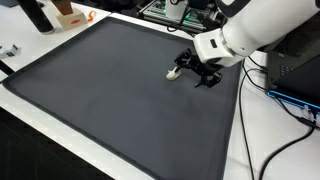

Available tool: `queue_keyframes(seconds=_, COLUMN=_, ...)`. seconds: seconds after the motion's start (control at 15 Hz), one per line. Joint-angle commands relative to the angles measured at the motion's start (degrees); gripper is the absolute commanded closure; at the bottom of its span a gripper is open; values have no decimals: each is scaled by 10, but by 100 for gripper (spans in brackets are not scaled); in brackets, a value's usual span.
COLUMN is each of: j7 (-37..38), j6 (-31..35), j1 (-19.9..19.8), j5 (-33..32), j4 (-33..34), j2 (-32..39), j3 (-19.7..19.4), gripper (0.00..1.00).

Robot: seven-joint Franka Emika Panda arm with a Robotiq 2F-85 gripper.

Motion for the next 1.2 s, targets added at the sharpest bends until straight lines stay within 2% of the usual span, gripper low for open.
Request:
queue_keyframes(seconds=0.0, j7=-24, j6=33, j1=-11, j5=3, j4=-65, j2=-44, j3=11, gripper=0)
queue_keyframes(seconds=0.87, j7=-161, j6=127, j1=-62, j5=54, j4=-179, j2=-136, j3=35, gripper=0)
queue_keyframes(seconds=1.13, j7=-249, j6=137, j1=-93, j5=96, j4=-196, j2=-158, j3=47, gripper=0)
